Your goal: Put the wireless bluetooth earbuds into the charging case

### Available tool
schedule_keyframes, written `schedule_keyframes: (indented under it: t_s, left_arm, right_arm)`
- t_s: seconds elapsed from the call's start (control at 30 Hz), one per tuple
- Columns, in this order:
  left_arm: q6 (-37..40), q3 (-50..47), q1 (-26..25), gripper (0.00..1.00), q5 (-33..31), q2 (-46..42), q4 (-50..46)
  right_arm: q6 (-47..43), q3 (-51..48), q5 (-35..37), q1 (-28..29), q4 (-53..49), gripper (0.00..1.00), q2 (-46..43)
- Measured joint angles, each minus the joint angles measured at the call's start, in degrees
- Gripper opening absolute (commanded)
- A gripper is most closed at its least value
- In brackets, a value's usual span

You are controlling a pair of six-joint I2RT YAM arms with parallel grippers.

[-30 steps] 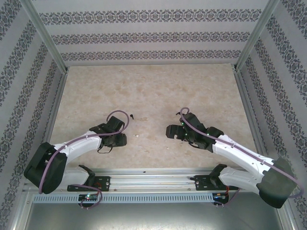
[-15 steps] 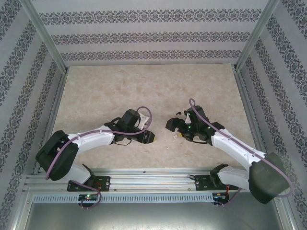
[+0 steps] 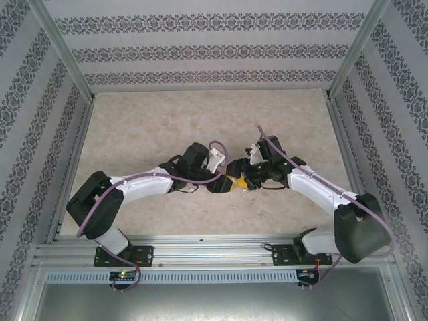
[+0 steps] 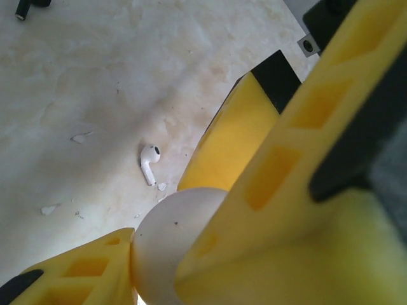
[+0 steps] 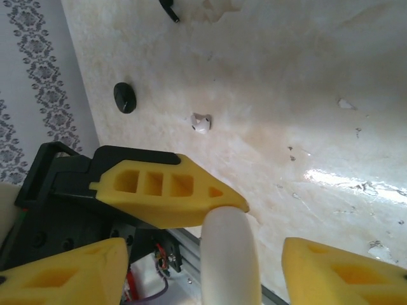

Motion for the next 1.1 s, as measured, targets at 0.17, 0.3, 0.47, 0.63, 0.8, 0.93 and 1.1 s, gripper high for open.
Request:
schedule_keyframes:
  t_s: [0.17,0.3,0.47,0.63,0.8,0.93,1.1]
  left_arm:
    - [1.27,1.6,0.04,0.42,0.92,0.15,-1.01]
    - [1.62,2.03,0.04,0.44,1.6,0.15,-1.51]
    - [2.32,2.03,0.04,0.5,1.99,0.15,-1.95]
    - [3.04,2.32,0.04,0.61,2.36,0.15,-0.87]
    - [4.68,2.34,0.09,0.71,2.16,0.07,0.74]
    - [6.54,1.99,0.57,0.78,2.01,-1.33,1.51]
    - [10.16,-1.95,2.12,0.79,2.75,-7.48,3.67]
  right_arm:
    - [-2.86,1.86,-2.03,-1.25,-3.13,0.36,0.76]
    - [-5.05,2.29,-2.71,-2.05,-5.62,0.2,1.4]
    - [-7.02,3.58,-3.37,-2.29,-7.8,0.09,2.27]
    - [-10.51,6.43,-3.28,-2.25,-11.5,0.03,2.64]
    - [-14.36,9.4,-3.72,-1.79,-13.03,0.02,2.16]
    - [-17.7,10.88,-3.28,-1.79,-14.38,0.01,1.44]
    - [-25.07,15.96,-2.4,-1.79,-18.91,0.0,1.44]
